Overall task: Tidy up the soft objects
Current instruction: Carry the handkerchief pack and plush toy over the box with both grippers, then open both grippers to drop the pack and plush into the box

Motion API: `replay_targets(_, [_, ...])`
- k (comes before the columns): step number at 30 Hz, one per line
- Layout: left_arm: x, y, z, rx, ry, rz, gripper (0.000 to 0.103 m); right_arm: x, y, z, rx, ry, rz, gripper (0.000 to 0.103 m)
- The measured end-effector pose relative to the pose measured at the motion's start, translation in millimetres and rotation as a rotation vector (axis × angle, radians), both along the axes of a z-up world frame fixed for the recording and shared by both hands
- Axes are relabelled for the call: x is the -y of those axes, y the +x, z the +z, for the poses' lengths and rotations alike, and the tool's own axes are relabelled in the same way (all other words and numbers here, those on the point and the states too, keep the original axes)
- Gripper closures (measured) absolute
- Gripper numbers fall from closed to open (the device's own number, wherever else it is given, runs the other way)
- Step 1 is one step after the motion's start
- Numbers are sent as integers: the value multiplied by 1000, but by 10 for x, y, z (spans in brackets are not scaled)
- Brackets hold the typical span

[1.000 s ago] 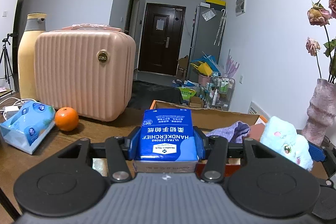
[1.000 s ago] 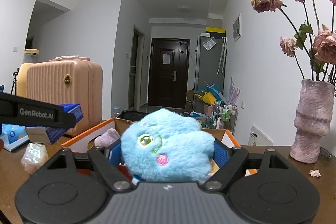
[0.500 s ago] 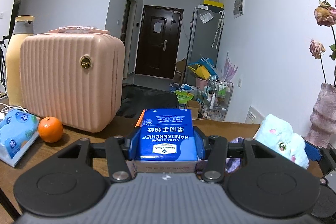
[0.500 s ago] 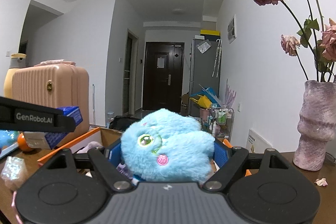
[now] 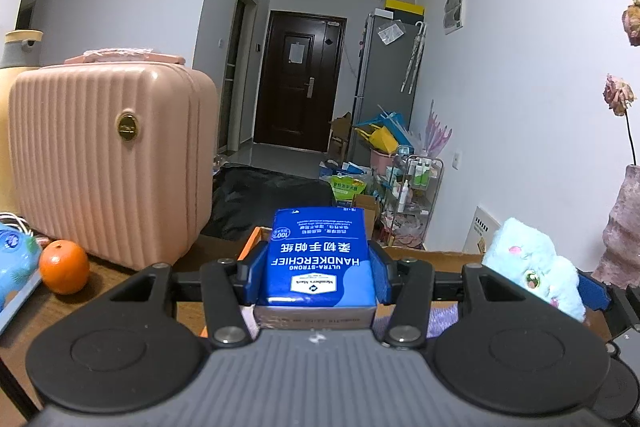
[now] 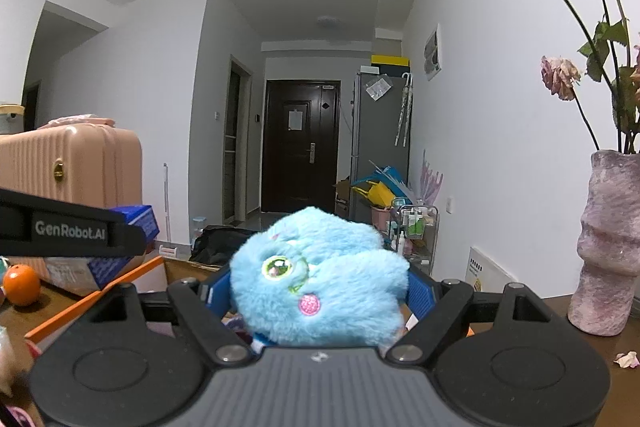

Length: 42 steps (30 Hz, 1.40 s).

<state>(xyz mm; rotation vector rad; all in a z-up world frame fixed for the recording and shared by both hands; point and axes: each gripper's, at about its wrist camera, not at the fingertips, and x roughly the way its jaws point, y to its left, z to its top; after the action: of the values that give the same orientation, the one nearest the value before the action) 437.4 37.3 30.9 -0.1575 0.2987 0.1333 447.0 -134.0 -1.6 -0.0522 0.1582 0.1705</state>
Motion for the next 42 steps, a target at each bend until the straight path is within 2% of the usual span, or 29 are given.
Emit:
replay_targets(12, [-34, 312, 8, 9, 0, 4, 51, -84, 276, -21, -27, -5, -11, 21])
replay_targets(17, [-45, 442, -69, -17, 17, 22, 51, -114, 353, -41, -36, -21, -15, 21])
replay_targets(28, [-67, 481, -117, -36, 26, 14, 50, -108, 401, -26, -51, -24, -6, 18])
replay_targets(30, [-84, 485, -112, -37, 25, 17, 44, -104, 407, -28, -52, -25, -7, 12])
replay_targets(32, [-97, 478, -99, -29, 17, 23, 23, -103, 406, -28, -50, -24, -11, 5])
replay_targets(33, [-102, 469, -93, -23, 11, 31, 19, -102, 406, -26, -49, -22, -11, 2])
replay_targets(35, [-121, 435, -79, -5, 2, 48, 1, -99, 397, -25, -42, -17, -15, 0])
replay_targets(42, [-127, 409, -66, 10, -3, 82, 0, -97, 393, -36, -42, -13, -17, 0])
